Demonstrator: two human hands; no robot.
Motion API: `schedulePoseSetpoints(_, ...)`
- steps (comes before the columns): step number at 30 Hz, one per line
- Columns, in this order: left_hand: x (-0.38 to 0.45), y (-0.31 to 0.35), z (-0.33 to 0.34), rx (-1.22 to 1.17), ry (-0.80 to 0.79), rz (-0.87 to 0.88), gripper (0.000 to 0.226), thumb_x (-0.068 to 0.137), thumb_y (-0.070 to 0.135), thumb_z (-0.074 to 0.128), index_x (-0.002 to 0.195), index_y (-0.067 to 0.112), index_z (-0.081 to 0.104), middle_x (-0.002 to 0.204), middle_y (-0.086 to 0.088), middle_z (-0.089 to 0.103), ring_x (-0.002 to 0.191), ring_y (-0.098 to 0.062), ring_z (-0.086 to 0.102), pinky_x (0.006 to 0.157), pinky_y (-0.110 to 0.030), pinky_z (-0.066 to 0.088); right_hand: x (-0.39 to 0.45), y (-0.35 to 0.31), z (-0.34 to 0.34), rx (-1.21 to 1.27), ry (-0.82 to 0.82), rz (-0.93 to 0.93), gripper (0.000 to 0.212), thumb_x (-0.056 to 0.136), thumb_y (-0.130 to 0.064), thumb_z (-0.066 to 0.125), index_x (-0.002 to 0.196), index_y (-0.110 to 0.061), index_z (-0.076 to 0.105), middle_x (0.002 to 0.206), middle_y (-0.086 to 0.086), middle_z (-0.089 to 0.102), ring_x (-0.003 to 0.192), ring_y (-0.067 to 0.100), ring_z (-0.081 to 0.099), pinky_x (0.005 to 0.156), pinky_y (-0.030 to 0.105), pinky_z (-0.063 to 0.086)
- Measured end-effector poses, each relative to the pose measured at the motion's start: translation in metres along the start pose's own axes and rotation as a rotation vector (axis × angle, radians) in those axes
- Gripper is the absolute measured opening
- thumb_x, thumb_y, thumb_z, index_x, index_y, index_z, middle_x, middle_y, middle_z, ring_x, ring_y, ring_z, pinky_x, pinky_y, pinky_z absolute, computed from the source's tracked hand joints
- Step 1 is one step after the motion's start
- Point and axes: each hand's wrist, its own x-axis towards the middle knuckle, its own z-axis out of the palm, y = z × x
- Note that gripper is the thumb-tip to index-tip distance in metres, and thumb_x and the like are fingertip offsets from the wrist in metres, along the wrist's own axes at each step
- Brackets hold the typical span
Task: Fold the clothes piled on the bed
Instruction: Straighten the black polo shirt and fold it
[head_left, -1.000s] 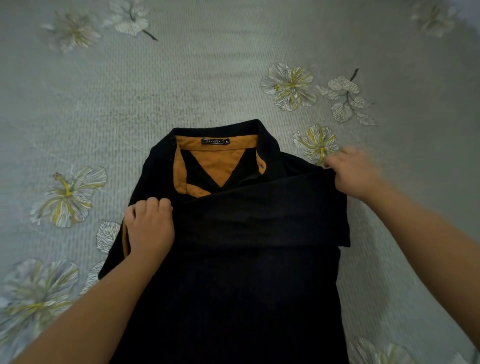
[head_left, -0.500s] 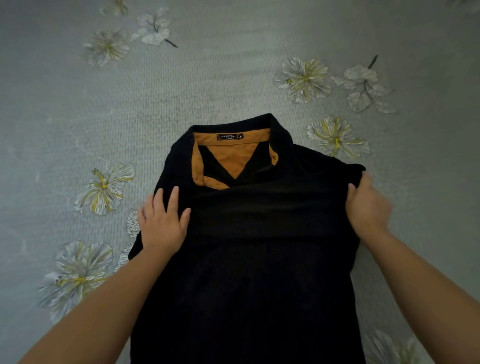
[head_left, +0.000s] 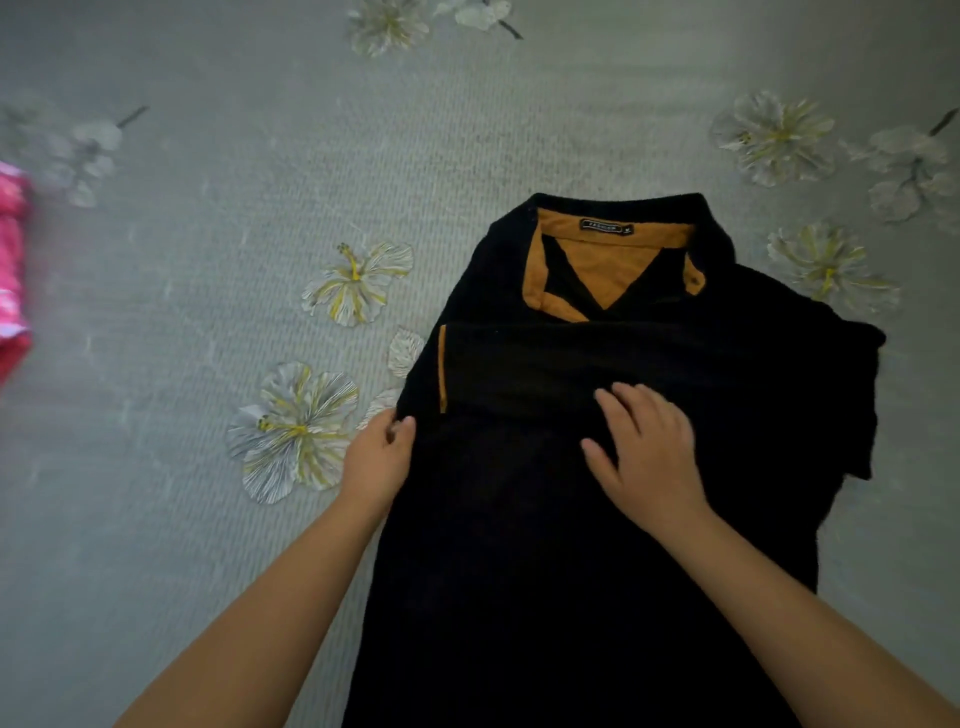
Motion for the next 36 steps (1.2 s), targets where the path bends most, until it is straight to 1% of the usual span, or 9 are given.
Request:
schedulePoseSetpoints(4,0.002,-0.001,0.0,-0.062,0.065,0.135,0.016,0.091,0.013,0.052,0.1,0.002,0.06,0.092,-0.01,0.056,0.09,-0.027,0.056,0.076,-0.029,0.039,-0.005,-0.007,0.009,0.029,-0.098,0.001,0.043,0.077,-0.026,0.068,0.11,0.001,0.064,0.115,0.024,0.061,0.106,0.043,0.058,0.083,0.059,0.044)
schedulePoseSetpoints(8,-0.013,0.023,0.02,0.17,0.185,0.519,0.019,0.083,0.011,0.052,0.083,-0.004,0.064,0.089,-0.017,0.061,0.079,-0.027,0.057,0.07,-0.023,0.041,-0.014,0.026,-0.028,0.227,-0.081,0.258,0.037,0.088,-0.018,0.056,0.116,0.007,0.058,0.124,0.026,0.052,0.117,0.043,0.047,0.101,0.049,0.034)
schedulePoseSetpoints(11,-0.036,0.047,0.064,0.458,-0.027,0.82,0.018,0.073,0.016,0.057,0.077,0.002,0.067,0.093,-0.017,0.067,0.086,-0.033,0.067,0.069,-0.033,0.054,-0.037,0.06,-0.053,0.218,-0.074,0.361,0.056,0.086,-0.036,0.041,0.113,0.01,0.058,0.12,0.028,0.054,0.114,0.044,0.048,0.1,0.047,0.035)
schedulePoseSetpoints(15,-0.066,0.077,0.097,0.71,-0.479,0.643,0.038,0.093,0.011,0.04,0.13,0.005,0.044,0.15,-0.011,0.023,0.141,-0.034,0.005,0.114,-0.046,0.005,-0.062,0.085,-0.059,0.162,-0.161,0.377,0.051,0.083,-0.028,0.041,0.112,0.01,0.059,0.115,0.028,0.057,0.109,0.044,0.052,0.096,0.048,0.038)
schedulePoseSetpoints(17,-0.065,0.073,0.091,0.429,-0.371,0.623,0.042,0.09,0.003,0.035,0.131,0.003,0.044,0.148,-0.014,0.027,0.139,-0.029,0.019,0.114,-0.036,0.011,-0.068,0.086,-0.052,0.15,-0.169,0.351,0.047,0.086,-0.027,0.045,0.111,0.009,0.06,0.112,0.027,0.059,0.105,0.044,0.054,0.094,0.046,0.039)
schedulePoseSetpoints(21,-0.041,0.045,0.055,0.084,0.179,0.362,0.038,0.085,-0.004,0.043,0.122,-0.006,0.049,0.12,-0.023,0.05,0.114,-0.035,0.046,0.099,-0.028,0.031,-0.063,0.069,-0.036,0.224,-0.145,0.305,0.032,0.086,-0.011,0.055,0.111,0.009,0.06,0.112,0.026,0.06,0.108,0.043,0.053,0.093,0.036,0.032)
schedulePoseSetpoints(23,-0.031,0.028,0.043,0.248,0.13,0.124,0.037,0.089,0.01,0.054,0.122,-0.004,0.048,0.118,-0.023,0.049,0.111,-0.035,0.044,0.092,-0.034,0.033,-0.056,0.059,-0.031,0.253,-0.137,0.268,0.03,0.086,-0.006,0.059,0.114,0.007,0.059,0.116,0.024,0.058,0.113,0.04,0.05,0.096,0.033,0.028)
schedulePoseSetpoints(28,-0.035,0.021,0.05,0.191,-0.035,0.093,0.019,0.092,0.013,0.049,0.097,0.0,0.061,0.094,-0.015,0.065,0.087,-0.028,0.058,0.068,-0.027,0.037,-0.049,0.048,-0.023,0.299,-0.157,0.242,0.03,0.086,-0.005,0.059,0.115,0.005,0.06,0.119,0.021,0.058,0.116,0.036,0.049,0.097,0.029,0.026)
schedulePoseSetpoints(36,-0.044,0.037,0.004,0.048,0.246,0.207,0.016,0.094,0.012,0.045,0.093,0.0,0.056,0.073,-0.006,0.053,0.069,-0.018,0.047,0.057,-0.024,0.022,-0.05,0.048,-0.025,0.309,-0.195,0.205,0.032,0.089,-0.007,0.055,0.12,0.003,0.057,0.123,0.018,0.056,0.12,0.032,0.047,0.102,0.034,0.032)
